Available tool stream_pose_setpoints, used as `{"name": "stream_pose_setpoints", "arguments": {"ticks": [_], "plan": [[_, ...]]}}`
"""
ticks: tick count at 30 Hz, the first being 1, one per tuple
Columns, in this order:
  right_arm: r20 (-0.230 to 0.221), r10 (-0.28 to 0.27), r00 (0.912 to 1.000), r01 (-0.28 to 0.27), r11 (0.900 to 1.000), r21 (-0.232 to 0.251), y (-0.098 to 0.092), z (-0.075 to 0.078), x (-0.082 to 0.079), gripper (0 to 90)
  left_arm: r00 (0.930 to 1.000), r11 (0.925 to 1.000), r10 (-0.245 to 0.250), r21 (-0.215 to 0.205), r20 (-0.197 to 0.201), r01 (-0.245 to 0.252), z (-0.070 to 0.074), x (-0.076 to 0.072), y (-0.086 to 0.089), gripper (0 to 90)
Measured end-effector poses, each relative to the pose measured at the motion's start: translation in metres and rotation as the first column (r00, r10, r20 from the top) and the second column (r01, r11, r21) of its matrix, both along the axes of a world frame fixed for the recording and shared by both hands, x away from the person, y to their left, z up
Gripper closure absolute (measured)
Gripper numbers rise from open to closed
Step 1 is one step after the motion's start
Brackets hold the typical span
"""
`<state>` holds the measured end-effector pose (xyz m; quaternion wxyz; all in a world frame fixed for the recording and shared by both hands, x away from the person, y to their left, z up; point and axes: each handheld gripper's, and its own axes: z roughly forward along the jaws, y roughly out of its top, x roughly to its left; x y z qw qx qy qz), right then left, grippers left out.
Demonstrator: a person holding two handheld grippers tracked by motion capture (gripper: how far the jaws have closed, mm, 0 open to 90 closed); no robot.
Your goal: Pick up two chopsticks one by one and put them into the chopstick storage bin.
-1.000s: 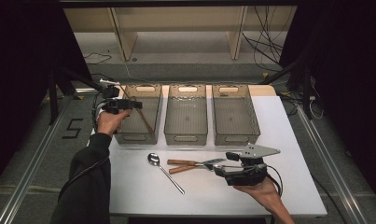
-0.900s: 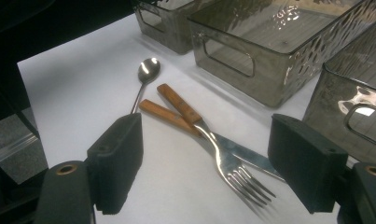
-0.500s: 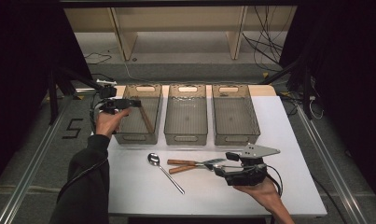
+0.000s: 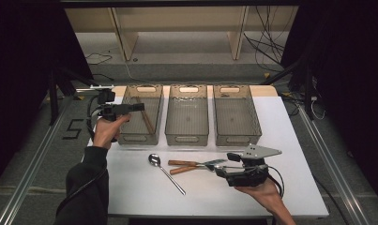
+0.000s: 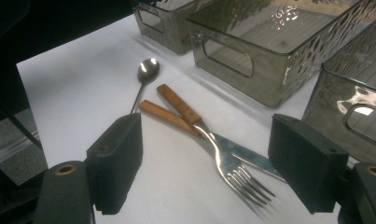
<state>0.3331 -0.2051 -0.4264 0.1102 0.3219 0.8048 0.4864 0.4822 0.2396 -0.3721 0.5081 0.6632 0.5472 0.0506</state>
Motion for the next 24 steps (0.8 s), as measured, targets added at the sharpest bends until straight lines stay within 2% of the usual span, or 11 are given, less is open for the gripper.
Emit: {"name": "stream_pose_setpoints", "arguments": {"ticks": [5, 9, 12, 18, 24], "plan": [[-0.005, 0.000, 1.0000, 0.000, 1.000, -0.004, 0.001, 0.000, 0.000, 27.1, 0.9982, 0.9987, -0.049, -0.016, 0.035, 0.050, 0.000, -0.022, -0.007, 18.0], [-0.007, 0.003, 1.0000, -0.003, 1.000, -0.005, 0.002, -0.001, 0.000, 27.1, 0.9935, 0.9953, -0.095, -0.014, 0.063, 0.096, 0.001, -0.038, -0.012, 18.0], [-0.006, 0.008, 1.0000, -0.008, 1.000, -0.005, 0.003, -0.001, 0.000, 27.1, 0.9902, 0.9925, -0.122, 0.009, 0.068, 0.122, 0.000, -0.046, -0.016, 18.0], [-0.007, 0.015, 0.9999, -0.015, 1.000, -0.009, 0.007, -0.001, -0.001, 27.1, 0.9844, 0.9880, -0.154, 0.029, 0.085, 0.152, -0.003, -0.061, -0.024, 18.1], [-0.009, 0.032, 0.9995, -0.032, 0.999, -0.034, 0.021, -0.005, -0.003, 27.1, 0.9778, 0.9838, -0.178, 0.040, 0.110, 0.175, -0.009, -0.072, -0.029, 17.4]]}}
